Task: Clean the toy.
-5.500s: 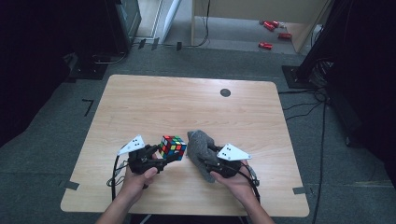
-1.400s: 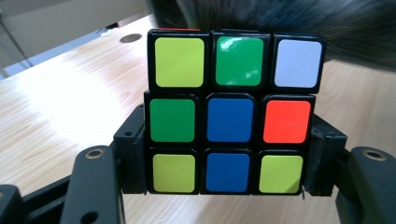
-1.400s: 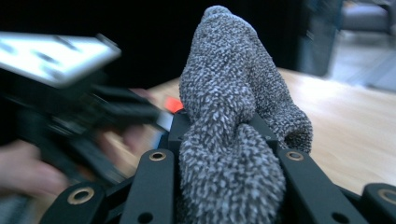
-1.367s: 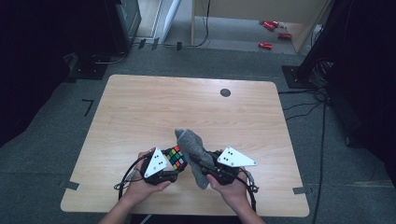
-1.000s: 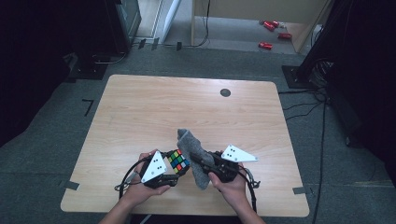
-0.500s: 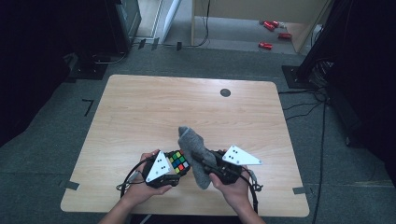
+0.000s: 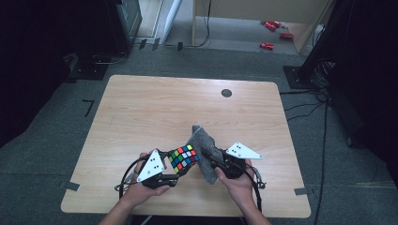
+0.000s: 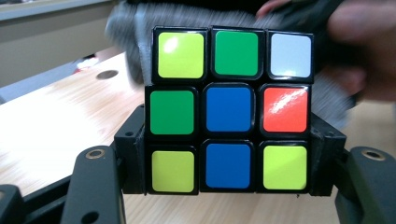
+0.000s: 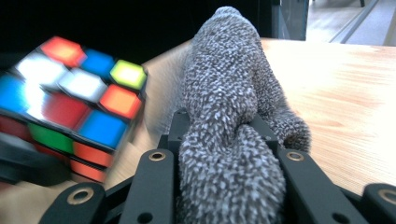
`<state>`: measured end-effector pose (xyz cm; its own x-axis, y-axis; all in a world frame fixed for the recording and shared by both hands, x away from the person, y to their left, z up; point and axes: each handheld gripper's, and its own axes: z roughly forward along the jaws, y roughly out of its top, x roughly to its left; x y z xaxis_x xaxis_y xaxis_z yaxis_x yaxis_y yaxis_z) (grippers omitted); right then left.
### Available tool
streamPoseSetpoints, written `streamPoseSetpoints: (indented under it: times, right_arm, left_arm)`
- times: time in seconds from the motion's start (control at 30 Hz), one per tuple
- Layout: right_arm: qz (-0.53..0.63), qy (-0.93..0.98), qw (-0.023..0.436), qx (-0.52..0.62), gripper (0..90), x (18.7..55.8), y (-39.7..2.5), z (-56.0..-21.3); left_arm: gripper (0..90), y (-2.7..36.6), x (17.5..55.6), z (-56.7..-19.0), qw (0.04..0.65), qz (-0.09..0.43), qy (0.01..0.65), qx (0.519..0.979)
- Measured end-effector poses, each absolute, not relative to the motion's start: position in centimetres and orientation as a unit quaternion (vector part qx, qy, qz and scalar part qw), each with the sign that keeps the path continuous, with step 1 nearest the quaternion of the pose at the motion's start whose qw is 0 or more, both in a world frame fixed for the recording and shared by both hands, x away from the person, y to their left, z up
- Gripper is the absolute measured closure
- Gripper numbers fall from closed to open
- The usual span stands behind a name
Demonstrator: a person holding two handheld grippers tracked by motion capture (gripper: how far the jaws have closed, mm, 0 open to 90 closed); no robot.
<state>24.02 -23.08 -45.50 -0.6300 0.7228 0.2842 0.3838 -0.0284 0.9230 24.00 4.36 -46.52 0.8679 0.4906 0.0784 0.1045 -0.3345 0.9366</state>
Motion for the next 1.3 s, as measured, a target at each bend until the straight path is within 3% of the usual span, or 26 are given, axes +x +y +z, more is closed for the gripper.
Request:
streamPoseSetpoints:
  times: [0.17,0.3,0.43,0.53,0.73,0.8,0.97,1.07,1.17,1.3]
  right_arm:
    - [0.634,0.683,0.14,0.334,69.5,21.8,-21.1,-42.9]
    - [0.634,0.698,0.142,0.302,69.4,20.9,-19.4,-42.9]
    - [0.666,0.668,0.092,0.318,69.5,21.7,-20.1,-44.0]
    - [0.646,0.675,0.124,0.334,70.0,22.1,-20.7,-44.1]
    - [0.587,0.687,0.143,0.405,70.4,24.0,-23.0,-45.6]
    - [0.624,0.661,0.117,0.401,70.2,23.6,-23.2,-44.9]
    - [0.665,0.666,0.104,0.322,69.6,21.5,-20.9,-42.5]
    - [0.643,0.689,0.121,0.311,69.3,21.1,-19.5,-43.0]
    - [0.67,0.659,0.078,0.332,69.7,21.9,-20.3,-43.9]
    - [0.627,0.67,0.12,0.378,70.1,23.6,-22.2,-45.2]
  left_arm:
    - [34.8,4.1,24.3,-47.2,0.537,0.172,0.2,0.801]
    - [34.8,4.3,23.9,-46.6,0.551,0.171,0.192,0.794]
    - [34.8,4.5,23.6,-46.4,0.556,0.179,0.182,0.791]
    - [34.9,4.4,23.4,-46.2,0.564,0.177,0.174,0.787]
    - [34.8,4.3,23.5,-46.1,0.566,0.185,0.179,0.783]
    - [34.8,4.2,23.7,-46.5,0.548,0.197,0.182,0.793]
    - [34.8,3.8,23.6,-47.0,0.537,0.202,0.177,0.8]
    - [34.8,3.8,23.1,-46.4,0.546,0.207,0.164,0.795]
    - [34.9,4.3,23.0,-46.2,0.559,0.195,0.161,0.79]
    - [34.9,4.4,23.1,-46.0,0.572,0.192,0.162,0.781]
